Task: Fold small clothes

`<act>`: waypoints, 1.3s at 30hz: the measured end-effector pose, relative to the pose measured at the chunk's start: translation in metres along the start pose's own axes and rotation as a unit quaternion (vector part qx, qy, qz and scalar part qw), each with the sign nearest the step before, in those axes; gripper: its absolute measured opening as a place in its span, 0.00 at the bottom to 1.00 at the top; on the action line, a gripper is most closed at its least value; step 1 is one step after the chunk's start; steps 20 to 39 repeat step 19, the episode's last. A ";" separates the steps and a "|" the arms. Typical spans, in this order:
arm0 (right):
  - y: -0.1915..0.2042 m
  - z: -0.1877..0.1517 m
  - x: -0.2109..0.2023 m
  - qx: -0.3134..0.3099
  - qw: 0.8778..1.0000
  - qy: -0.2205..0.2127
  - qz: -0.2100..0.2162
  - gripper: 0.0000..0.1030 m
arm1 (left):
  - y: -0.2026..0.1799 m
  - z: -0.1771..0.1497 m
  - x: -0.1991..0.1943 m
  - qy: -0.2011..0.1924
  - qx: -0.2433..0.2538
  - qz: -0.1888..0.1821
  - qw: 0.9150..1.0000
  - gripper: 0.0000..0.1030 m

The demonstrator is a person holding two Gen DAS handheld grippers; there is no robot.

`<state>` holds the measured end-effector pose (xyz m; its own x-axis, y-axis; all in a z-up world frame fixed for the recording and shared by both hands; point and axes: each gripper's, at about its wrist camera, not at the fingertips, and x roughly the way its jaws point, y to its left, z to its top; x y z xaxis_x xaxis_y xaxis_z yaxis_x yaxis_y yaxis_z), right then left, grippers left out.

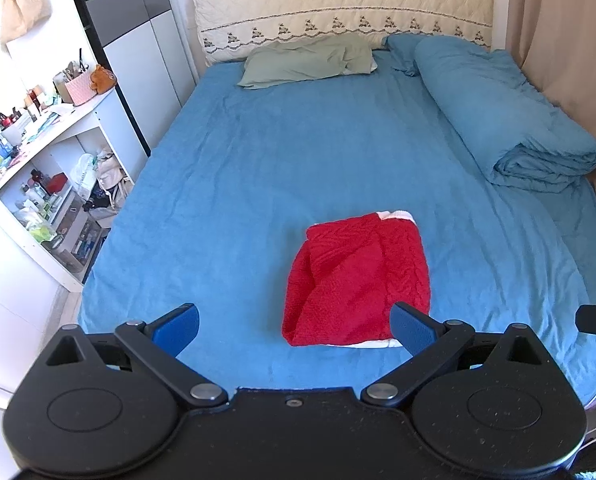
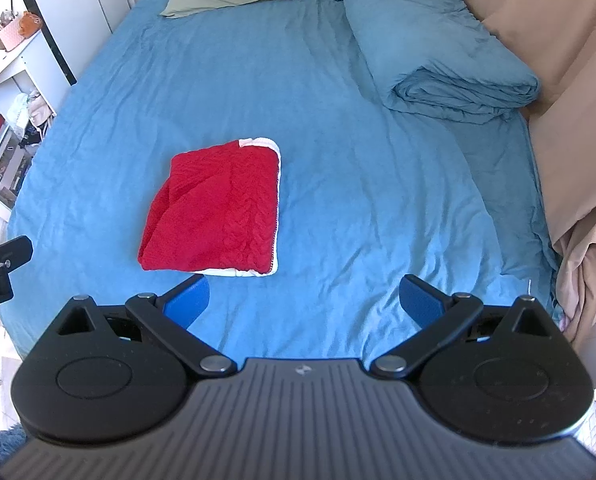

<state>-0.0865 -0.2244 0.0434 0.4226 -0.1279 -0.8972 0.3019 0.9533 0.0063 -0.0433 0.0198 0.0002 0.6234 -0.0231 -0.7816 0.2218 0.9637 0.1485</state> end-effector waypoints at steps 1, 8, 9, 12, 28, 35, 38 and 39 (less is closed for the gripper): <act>0.000 -0.001 0.000 0.000 1.000 0.000 0.000 1.00 | 0.002 0.000 0.000 -0.001 0.001 0.000 1.000 1.00; 0.000 -0.002 0.000 -0.002 1.000 0.000 0.001 1.00 | 0.003 -0.003 -0.001 -0.002 -0.001 0.011 1.000 1.00; 0.000 -0.002 0.000 -0.003 1.000 -0.001 0.001 1.00 | 0.004 -0.004 -0.001 -0.002 -0.002 0.009 1.000 1.00; 0.000 -0.002 0.000 -0.004 1.000 -0.002 0.002 1.00 | 0.005 -0.004 0.000 0.001 -0.007 0.008 1.000 1.00; 0.002 -0.003 0.000 -0.005 1.000 -0.002 0.003 1.00 | 0.004 -0.005 -0.001 0.000 -0.011 0.010 1.000 1.00; 0.002 -0.003 0.000 -0.005 1.000 -0.002 0.003 1.00 | 0.004 -0.005 -0.001 0.000 -0.011 0.010 1.000 1.00; 0.002 -0.003 0.000 -0.005 1.000 -0.002 0.003 1.00 | 0.004 -0.005 -0.001 0.000 -0.011 0.010 1.000 1.00; 0.002 -0.003 0.000 -0.005 1.000 -0.002 0.003 1.00 | 0.004 -0.005 -0.001 0.000 -0.011 0.010 1.000 1.00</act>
